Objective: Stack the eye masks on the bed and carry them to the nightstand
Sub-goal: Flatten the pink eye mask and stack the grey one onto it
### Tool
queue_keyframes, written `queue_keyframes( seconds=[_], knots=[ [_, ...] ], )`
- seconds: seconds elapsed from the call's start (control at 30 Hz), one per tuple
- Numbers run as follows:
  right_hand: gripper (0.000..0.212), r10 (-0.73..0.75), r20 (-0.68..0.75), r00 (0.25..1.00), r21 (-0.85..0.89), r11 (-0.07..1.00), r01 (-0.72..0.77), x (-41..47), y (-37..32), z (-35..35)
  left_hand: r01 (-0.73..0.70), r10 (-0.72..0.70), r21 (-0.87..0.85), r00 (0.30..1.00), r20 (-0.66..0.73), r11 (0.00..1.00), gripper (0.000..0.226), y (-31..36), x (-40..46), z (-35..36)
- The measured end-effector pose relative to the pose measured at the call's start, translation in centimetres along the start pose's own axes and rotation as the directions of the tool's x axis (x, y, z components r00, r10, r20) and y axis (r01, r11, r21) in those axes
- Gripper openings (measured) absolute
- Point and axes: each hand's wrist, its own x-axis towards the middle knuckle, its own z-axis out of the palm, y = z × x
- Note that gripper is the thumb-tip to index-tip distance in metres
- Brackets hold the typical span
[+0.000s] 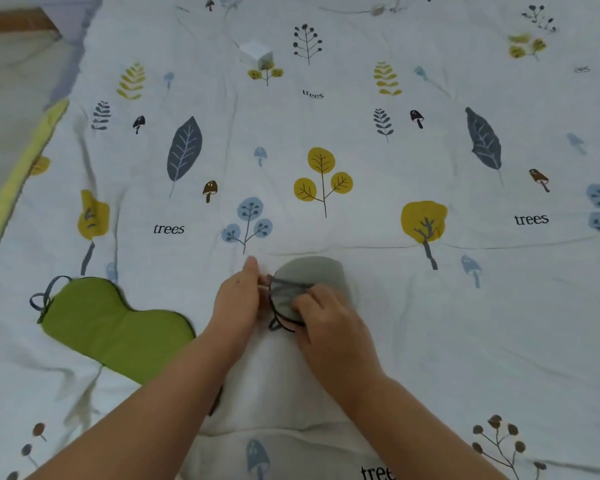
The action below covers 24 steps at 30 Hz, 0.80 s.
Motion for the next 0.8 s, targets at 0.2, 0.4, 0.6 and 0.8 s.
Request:
queue_keyframes(
  seconds=[0.2,0.4,0.6,0.8],
  knots=[
    [0.022,0.102,-0.119,0.988,0.049,0.994,-0.097,0.2,1.2,0.2,-0.126,0.100,0.265,0.989,0.112,0.956,0.028,-0.8,-0.2,-0.1],
    [0.038,0.516,0.080,0.853,0.187,0.833,-0.521,3.0,3.1,-0.3,-0.186,0.156,0.220,0.977,0.148,0.958,0.031,-0.8,0.0,-0.1],
    [0.037,0.567,-0.039,0.823,0.092,0.822,-0.562,2.5,4.3,-1.0,-0.147,0.247,0.389,0.943,-0.221,0.909,0.034,-0.4,-0.2,-1.3],
    [0.061,0.207,-0.047,0.977,-0.132,0.968,-0.211,2.0,4.4,1.0,-0.585,0.738,0.666,0.670,0.074,0.464,0.053,-1.0,-2.1,3.0]
  ],
)
